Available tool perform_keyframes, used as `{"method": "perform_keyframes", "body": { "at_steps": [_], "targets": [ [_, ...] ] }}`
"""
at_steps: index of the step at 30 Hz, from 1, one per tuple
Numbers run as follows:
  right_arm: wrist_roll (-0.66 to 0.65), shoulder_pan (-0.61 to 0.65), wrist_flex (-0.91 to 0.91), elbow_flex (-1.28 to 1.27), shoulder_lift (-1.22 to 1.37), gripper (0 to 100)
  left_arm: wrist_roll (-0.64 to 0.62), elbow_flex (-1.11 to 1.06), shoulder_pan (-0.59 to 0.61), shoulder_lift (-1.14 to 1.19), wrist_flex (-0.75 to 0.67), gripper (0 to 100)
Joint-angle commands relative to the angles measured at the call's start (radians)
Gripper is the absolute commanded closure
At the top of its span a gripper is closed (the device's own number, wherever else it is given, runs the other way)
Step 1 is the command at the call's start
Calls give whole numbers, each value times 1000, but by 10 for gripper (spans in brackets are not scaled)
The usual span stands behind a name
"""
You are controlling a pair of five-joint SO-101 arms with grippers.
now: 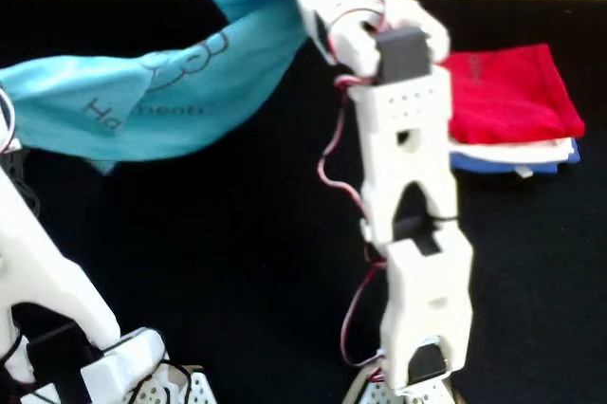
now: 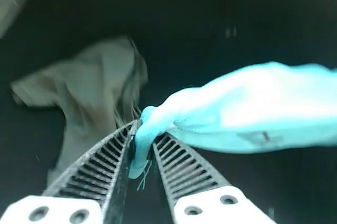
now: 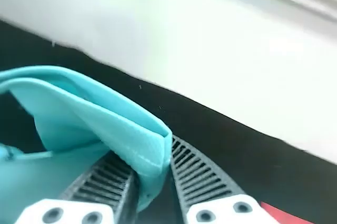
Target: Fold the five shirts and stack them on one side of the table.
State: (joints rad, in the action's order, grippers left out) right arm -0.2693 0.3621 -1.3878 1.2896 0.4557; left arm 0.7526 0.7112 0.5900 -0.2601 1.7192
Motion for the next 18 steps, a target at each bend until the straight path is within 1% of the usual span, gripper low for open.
{"method": "perform_keyframes", "body": {
  "at_steps": [1, 4, 8, 11, 13, 18],
  "targets": [
    [-86, -16, -128, 51, -117, 992, 18, 54, -13, -27, -8, 991],
    [-89, -25, -220, 51, -137, 992, 18, 15, -12, -21, -5, 991],
    [-86, -56, -383, 41, -136, 992, 18, -94, -8, -12, -2, 991],
    [-66, -134, -377, -25, -139, 992, 18, -236, -8, -12, -3, 991],
    [-58, -162, -377, -88, -139, 992, 20, -331, -7, -12, -9, 991],
    [-58, -246, -378, -358, -153, 992, 20, -553, -5, -18, -2, 991]
  ]
}}
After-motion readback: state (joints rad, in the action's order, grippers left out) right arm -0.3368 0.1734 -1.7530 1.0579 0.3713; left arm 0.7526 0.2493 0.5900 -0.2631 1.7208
